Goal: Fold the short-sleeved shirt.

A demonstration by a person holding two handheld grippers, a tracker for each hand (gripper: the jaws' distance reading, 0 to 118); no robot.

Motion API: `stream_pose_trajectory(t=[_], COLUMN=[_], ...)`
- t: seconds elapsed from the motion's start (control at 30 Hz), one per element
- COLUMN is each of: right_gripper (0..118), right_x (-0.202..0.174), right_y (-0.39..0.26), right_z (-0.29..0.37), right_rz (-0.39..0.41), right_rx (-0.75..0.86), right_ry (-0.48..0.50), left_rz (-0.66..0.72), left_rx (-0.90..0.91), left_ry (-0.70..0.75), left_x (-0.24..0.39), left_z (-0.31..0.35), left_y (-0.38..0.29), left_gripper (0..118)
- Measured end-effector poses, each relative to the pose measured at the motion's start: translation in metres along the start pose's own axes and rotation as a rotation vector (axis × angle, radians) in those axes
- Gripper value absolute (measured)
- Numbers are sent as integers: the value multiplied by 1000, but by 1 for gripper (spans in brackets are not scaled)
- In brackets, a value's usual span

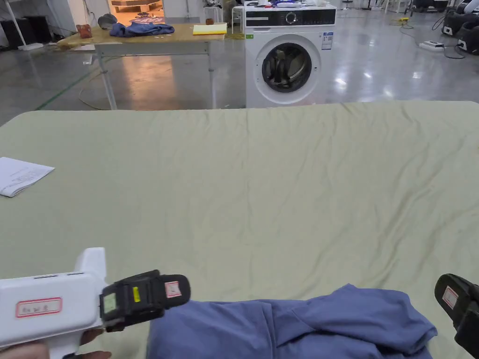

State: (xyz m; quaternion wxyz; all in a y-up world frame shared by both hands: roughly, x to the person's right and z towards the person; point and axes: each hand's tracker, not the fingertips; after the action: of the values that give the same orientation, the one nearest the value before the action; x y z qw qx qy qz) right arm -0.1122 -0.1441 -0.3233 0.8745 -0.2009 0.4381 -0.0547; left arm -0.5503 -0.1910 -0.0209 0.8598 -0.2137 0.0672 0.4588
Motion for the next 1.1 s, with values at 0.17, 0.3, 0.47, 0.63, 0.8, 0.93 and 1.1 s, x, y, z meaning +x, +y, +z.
stream_pose_trajectory(t=[0.17, 0.3, 0.47, 0.63, 0.8, 0.93, 1.1], right_gripper=[0, 0, 0, 0, 0, 0, 0], right_x=[-8, -12, -15, -18, -15, -10, -2], right_y=[0, 2, 9, 10, 7, 7, 2], right_z=[-6, -7, -1, 4, 4, 2, 1], right_rz=[-25, 13, 27, 46, 55, 45, 24], right_rx=[-21, -33, -40, -36, -47, -44, -44], right_ry=[8, 10, 0, -4, 4, 31, 69], left_rz=[368, 495, 493, 314, 266, -114, -264], left_rx=[-94, -182, -237, -278, -248, -239, -221], left_ry=[-39, -112, -337, -70, 3, 308, 782], left_x=[-85, -117, -95, -148, -79, -15, -11], left_z=[12, -33, -96, -110, -93, -49, 12], left_y=[-10, -35, -41, -51, -34, -8, 8], left_gripper=[107, 106, 105, 6, 5, 5, 5])
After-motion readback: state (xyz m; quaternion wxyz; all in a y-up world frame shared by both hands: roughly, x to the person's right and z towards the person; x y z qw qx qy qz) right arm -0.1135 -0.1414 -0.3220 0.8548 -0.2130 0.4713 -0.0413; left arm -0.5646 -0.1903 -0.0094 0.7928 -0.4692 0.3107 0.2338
